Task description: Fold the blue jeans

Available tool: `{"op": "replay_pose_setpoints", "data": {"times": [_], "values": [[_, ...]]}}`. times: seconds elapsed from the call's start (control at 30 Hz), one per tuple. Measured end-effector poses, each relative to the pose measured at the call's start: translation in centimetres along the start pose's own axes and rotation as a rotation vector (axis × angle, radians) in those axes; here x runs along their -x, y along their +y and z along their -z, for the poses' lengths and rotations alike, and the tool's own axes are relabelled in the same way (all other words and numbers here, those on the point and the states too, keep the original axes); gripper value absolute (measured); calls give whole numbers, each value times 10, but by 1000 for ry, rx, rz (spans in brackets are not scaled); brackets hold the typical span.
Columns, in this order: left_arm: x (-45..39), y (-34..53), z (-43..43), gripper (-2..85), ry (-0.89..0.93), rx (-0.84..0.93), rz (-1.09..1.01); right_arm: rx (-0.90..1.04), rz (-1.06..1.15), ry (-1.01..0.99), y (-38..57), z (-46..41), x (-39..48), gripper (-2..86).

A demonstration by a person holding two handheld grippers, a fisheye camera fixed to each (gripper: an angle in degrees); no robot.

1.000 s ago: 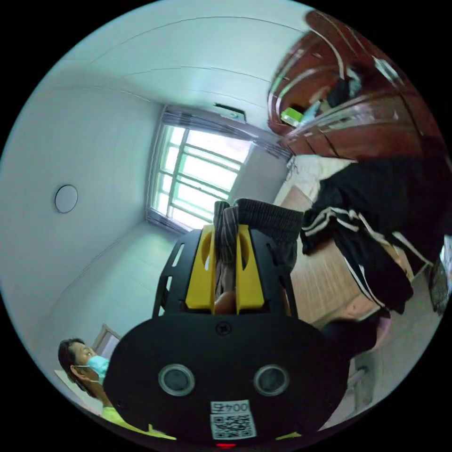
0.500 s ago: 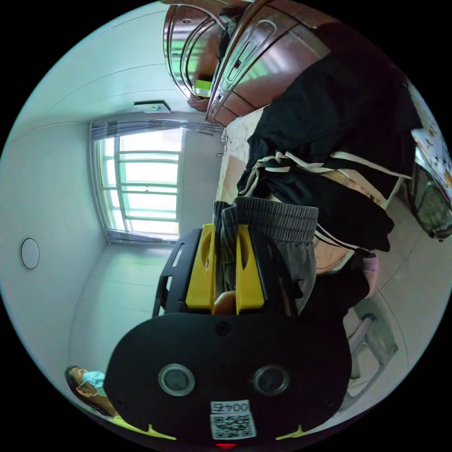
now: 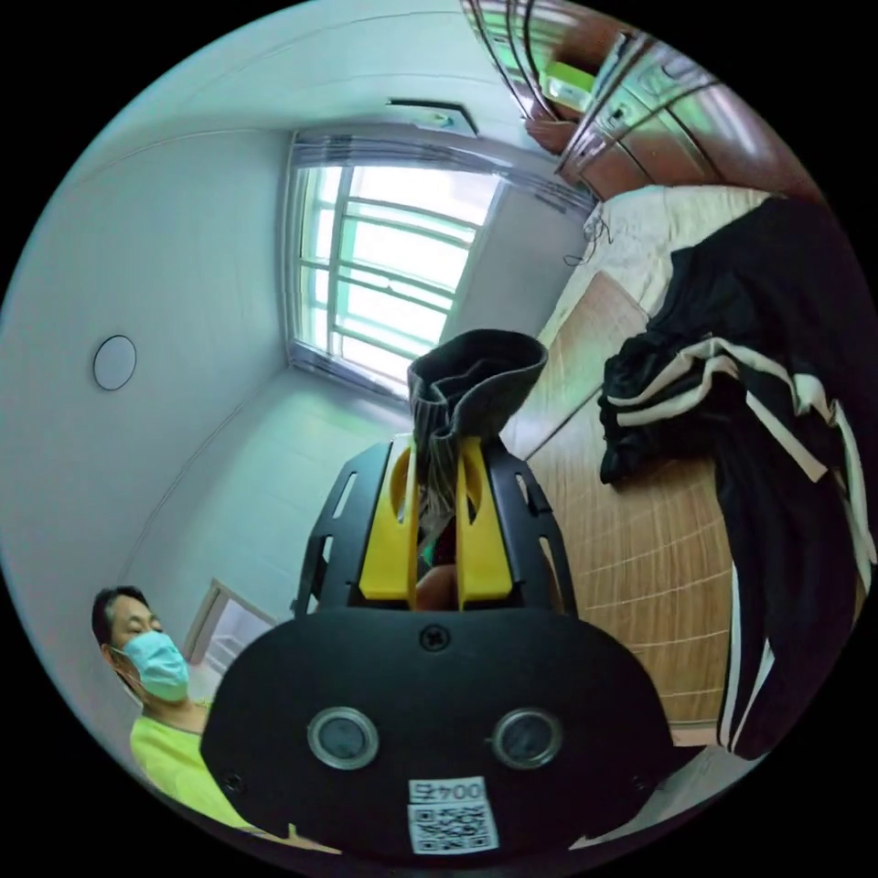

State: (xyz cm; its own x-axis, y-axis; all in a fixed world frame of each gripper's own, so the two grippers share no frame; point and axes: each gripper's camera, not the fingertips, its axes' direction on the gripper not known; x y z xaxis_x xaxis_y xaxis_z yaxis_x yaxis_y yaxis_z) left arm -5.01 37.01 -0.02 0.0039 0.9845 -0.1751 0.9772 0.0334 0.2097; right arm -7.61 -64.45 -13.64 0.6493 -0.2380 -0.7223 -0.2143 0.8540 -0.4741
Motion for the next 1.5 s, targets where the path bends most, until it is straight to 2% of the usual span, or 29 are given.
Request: {"op": "replay_pose_setpoints", "data": {"times": [0.13,0.2,0.27,0.33,0.43,0.53,0.67,0.87,1.0,1.1,1.17,1.2,1.27,1.37,1.43,1.5], "values": [[-105,56,-27,-6,205,117,-185,103,-136,57,56,-23,-98,69],[-158,84,-24,-6,306,167,-316,160,-322,197,104,-29,-160,68],[-206,108,-12,-6,436,208,-472,208,-364,276,134,-32,-178,68],[-215,115,-7,-6,458,223,-508,177,-346,264,154,-28,-176,68],[-189,113,-19,-6,536,277,-403,189,-278,310,174,-26,-156,68],[-178,107,-26,-5,553,308,-455,211,-274,366,194,-26,-148,77],[-150,90,-21,4,412,305,-465,61,-361,305,228,-12,-141,114],[-66,100,-20,84,389,414,-313,-134,-283,197,289,21,-78,127],[-21,129,-13,78,395,496,-222,-104,-170,239,343,5,-12,78],[32,155,-2,47,472,571,75,-56,-60,346,382,-30,42,12],[77,183,11,27,716,585,506,-53,26,443,410,-57,72,4],[86,192,15,24,816,566,627,-36,98,490,429,-77,91,3],[99,238,36,15,1210,345,1142,1,197,562,459,-107,115,6],[70,279,64,10,1471,115,1610,15,338,623,509,-144,146,38],[52,283,83,8,1514,97,1666,34,382,596,534,-157,158,56],[40,276,99,6,1547,138,1598,53,411,586,560,-165,167,62]]}}
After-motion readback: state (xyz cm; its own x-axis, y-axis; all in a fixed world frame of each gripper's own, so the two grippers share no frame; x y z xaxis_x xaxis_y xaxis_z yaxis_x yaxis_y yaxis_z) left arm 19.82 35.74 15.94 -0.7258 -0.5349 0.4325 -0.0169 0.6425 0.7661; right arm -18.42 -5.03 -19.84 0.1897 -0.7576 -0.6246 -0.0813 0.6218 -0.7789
